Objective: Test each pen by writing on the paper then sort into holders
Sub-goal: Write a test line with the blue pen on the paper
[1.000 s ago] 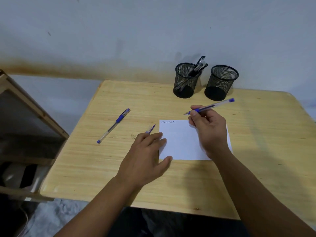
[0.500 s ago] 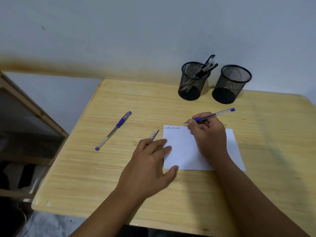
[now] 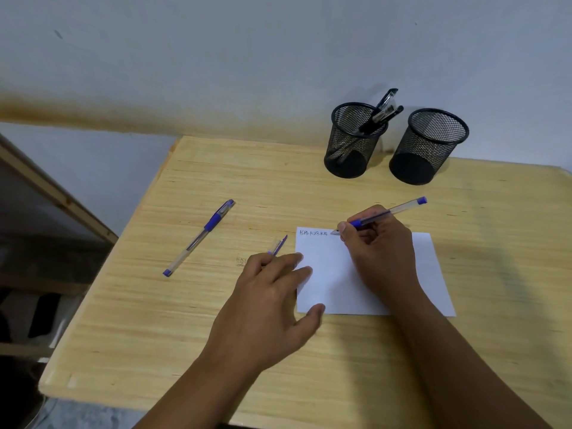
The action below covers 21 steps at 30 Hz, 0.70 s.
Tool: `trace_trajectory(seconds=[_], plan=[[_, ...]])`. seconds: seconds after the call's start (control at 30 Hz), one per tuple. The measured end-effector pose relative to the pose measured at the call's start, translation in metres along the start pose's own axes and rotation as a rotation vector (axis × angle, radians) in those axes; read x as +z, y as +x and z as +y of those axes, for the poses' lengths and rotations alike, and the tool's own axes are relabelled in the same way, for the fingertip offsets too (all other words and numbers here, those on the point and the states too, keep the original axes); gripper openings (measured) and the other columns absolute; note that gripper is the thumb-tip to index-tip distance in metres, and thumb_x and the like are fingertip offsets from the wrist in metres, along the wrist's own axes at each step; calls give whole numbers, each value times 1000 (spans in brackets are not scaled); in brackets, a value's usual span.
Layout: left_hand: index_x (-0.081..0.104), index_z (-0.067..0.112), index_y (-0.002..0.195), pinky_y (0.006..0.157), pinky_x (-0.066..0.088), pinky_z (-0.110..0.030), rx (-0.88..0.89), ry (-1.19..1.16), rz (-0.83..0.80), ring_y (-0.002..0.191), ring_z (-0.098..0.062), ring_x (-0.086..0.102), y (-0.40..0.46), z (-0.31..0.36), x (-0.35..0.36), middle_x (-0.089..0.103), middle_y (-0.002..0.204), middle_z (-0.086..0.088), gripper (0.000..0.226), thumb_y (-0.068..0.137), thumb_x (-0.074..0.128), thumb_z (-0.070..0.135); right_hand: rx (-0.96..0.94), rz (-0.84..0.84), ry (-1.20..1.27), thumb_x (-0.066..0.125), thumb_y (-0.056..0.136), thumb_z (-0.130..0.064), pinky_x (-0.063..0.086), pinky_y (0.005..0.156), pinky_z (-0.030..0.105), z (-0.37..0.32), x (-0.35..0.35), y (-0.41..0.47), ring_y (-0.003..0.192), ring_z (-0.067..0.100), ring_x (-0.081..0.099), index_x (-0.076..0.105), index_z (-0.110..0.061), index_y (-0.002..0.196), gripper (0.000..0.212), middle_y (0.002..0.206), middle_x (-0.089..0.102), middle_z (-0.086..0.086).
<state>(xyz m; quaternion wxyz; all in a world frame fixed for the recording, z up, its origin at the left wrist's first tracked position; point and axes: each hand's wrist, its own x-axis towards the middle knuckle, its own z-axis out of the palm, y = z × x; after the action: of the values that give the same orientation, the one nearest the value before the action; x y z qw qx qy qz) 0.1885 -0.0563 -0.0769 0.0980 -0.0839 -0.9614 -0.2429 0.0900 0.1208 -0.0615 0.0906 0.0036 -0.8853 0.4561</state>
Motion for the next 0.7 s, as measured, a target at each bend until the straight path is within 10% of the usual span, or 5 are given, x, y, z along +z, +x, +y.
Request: trace_trajectory(seconds=[0.7], plan=[[68,25,120,93,38,-21,-5,10,-16,119,-14,43,0,1,-1,59,132,14,54,77,64,56,18,-29,-57,69,90,-25,44,62,9,-3,1,0,66,2,63,67,-14,91,11,69,65,-12]])
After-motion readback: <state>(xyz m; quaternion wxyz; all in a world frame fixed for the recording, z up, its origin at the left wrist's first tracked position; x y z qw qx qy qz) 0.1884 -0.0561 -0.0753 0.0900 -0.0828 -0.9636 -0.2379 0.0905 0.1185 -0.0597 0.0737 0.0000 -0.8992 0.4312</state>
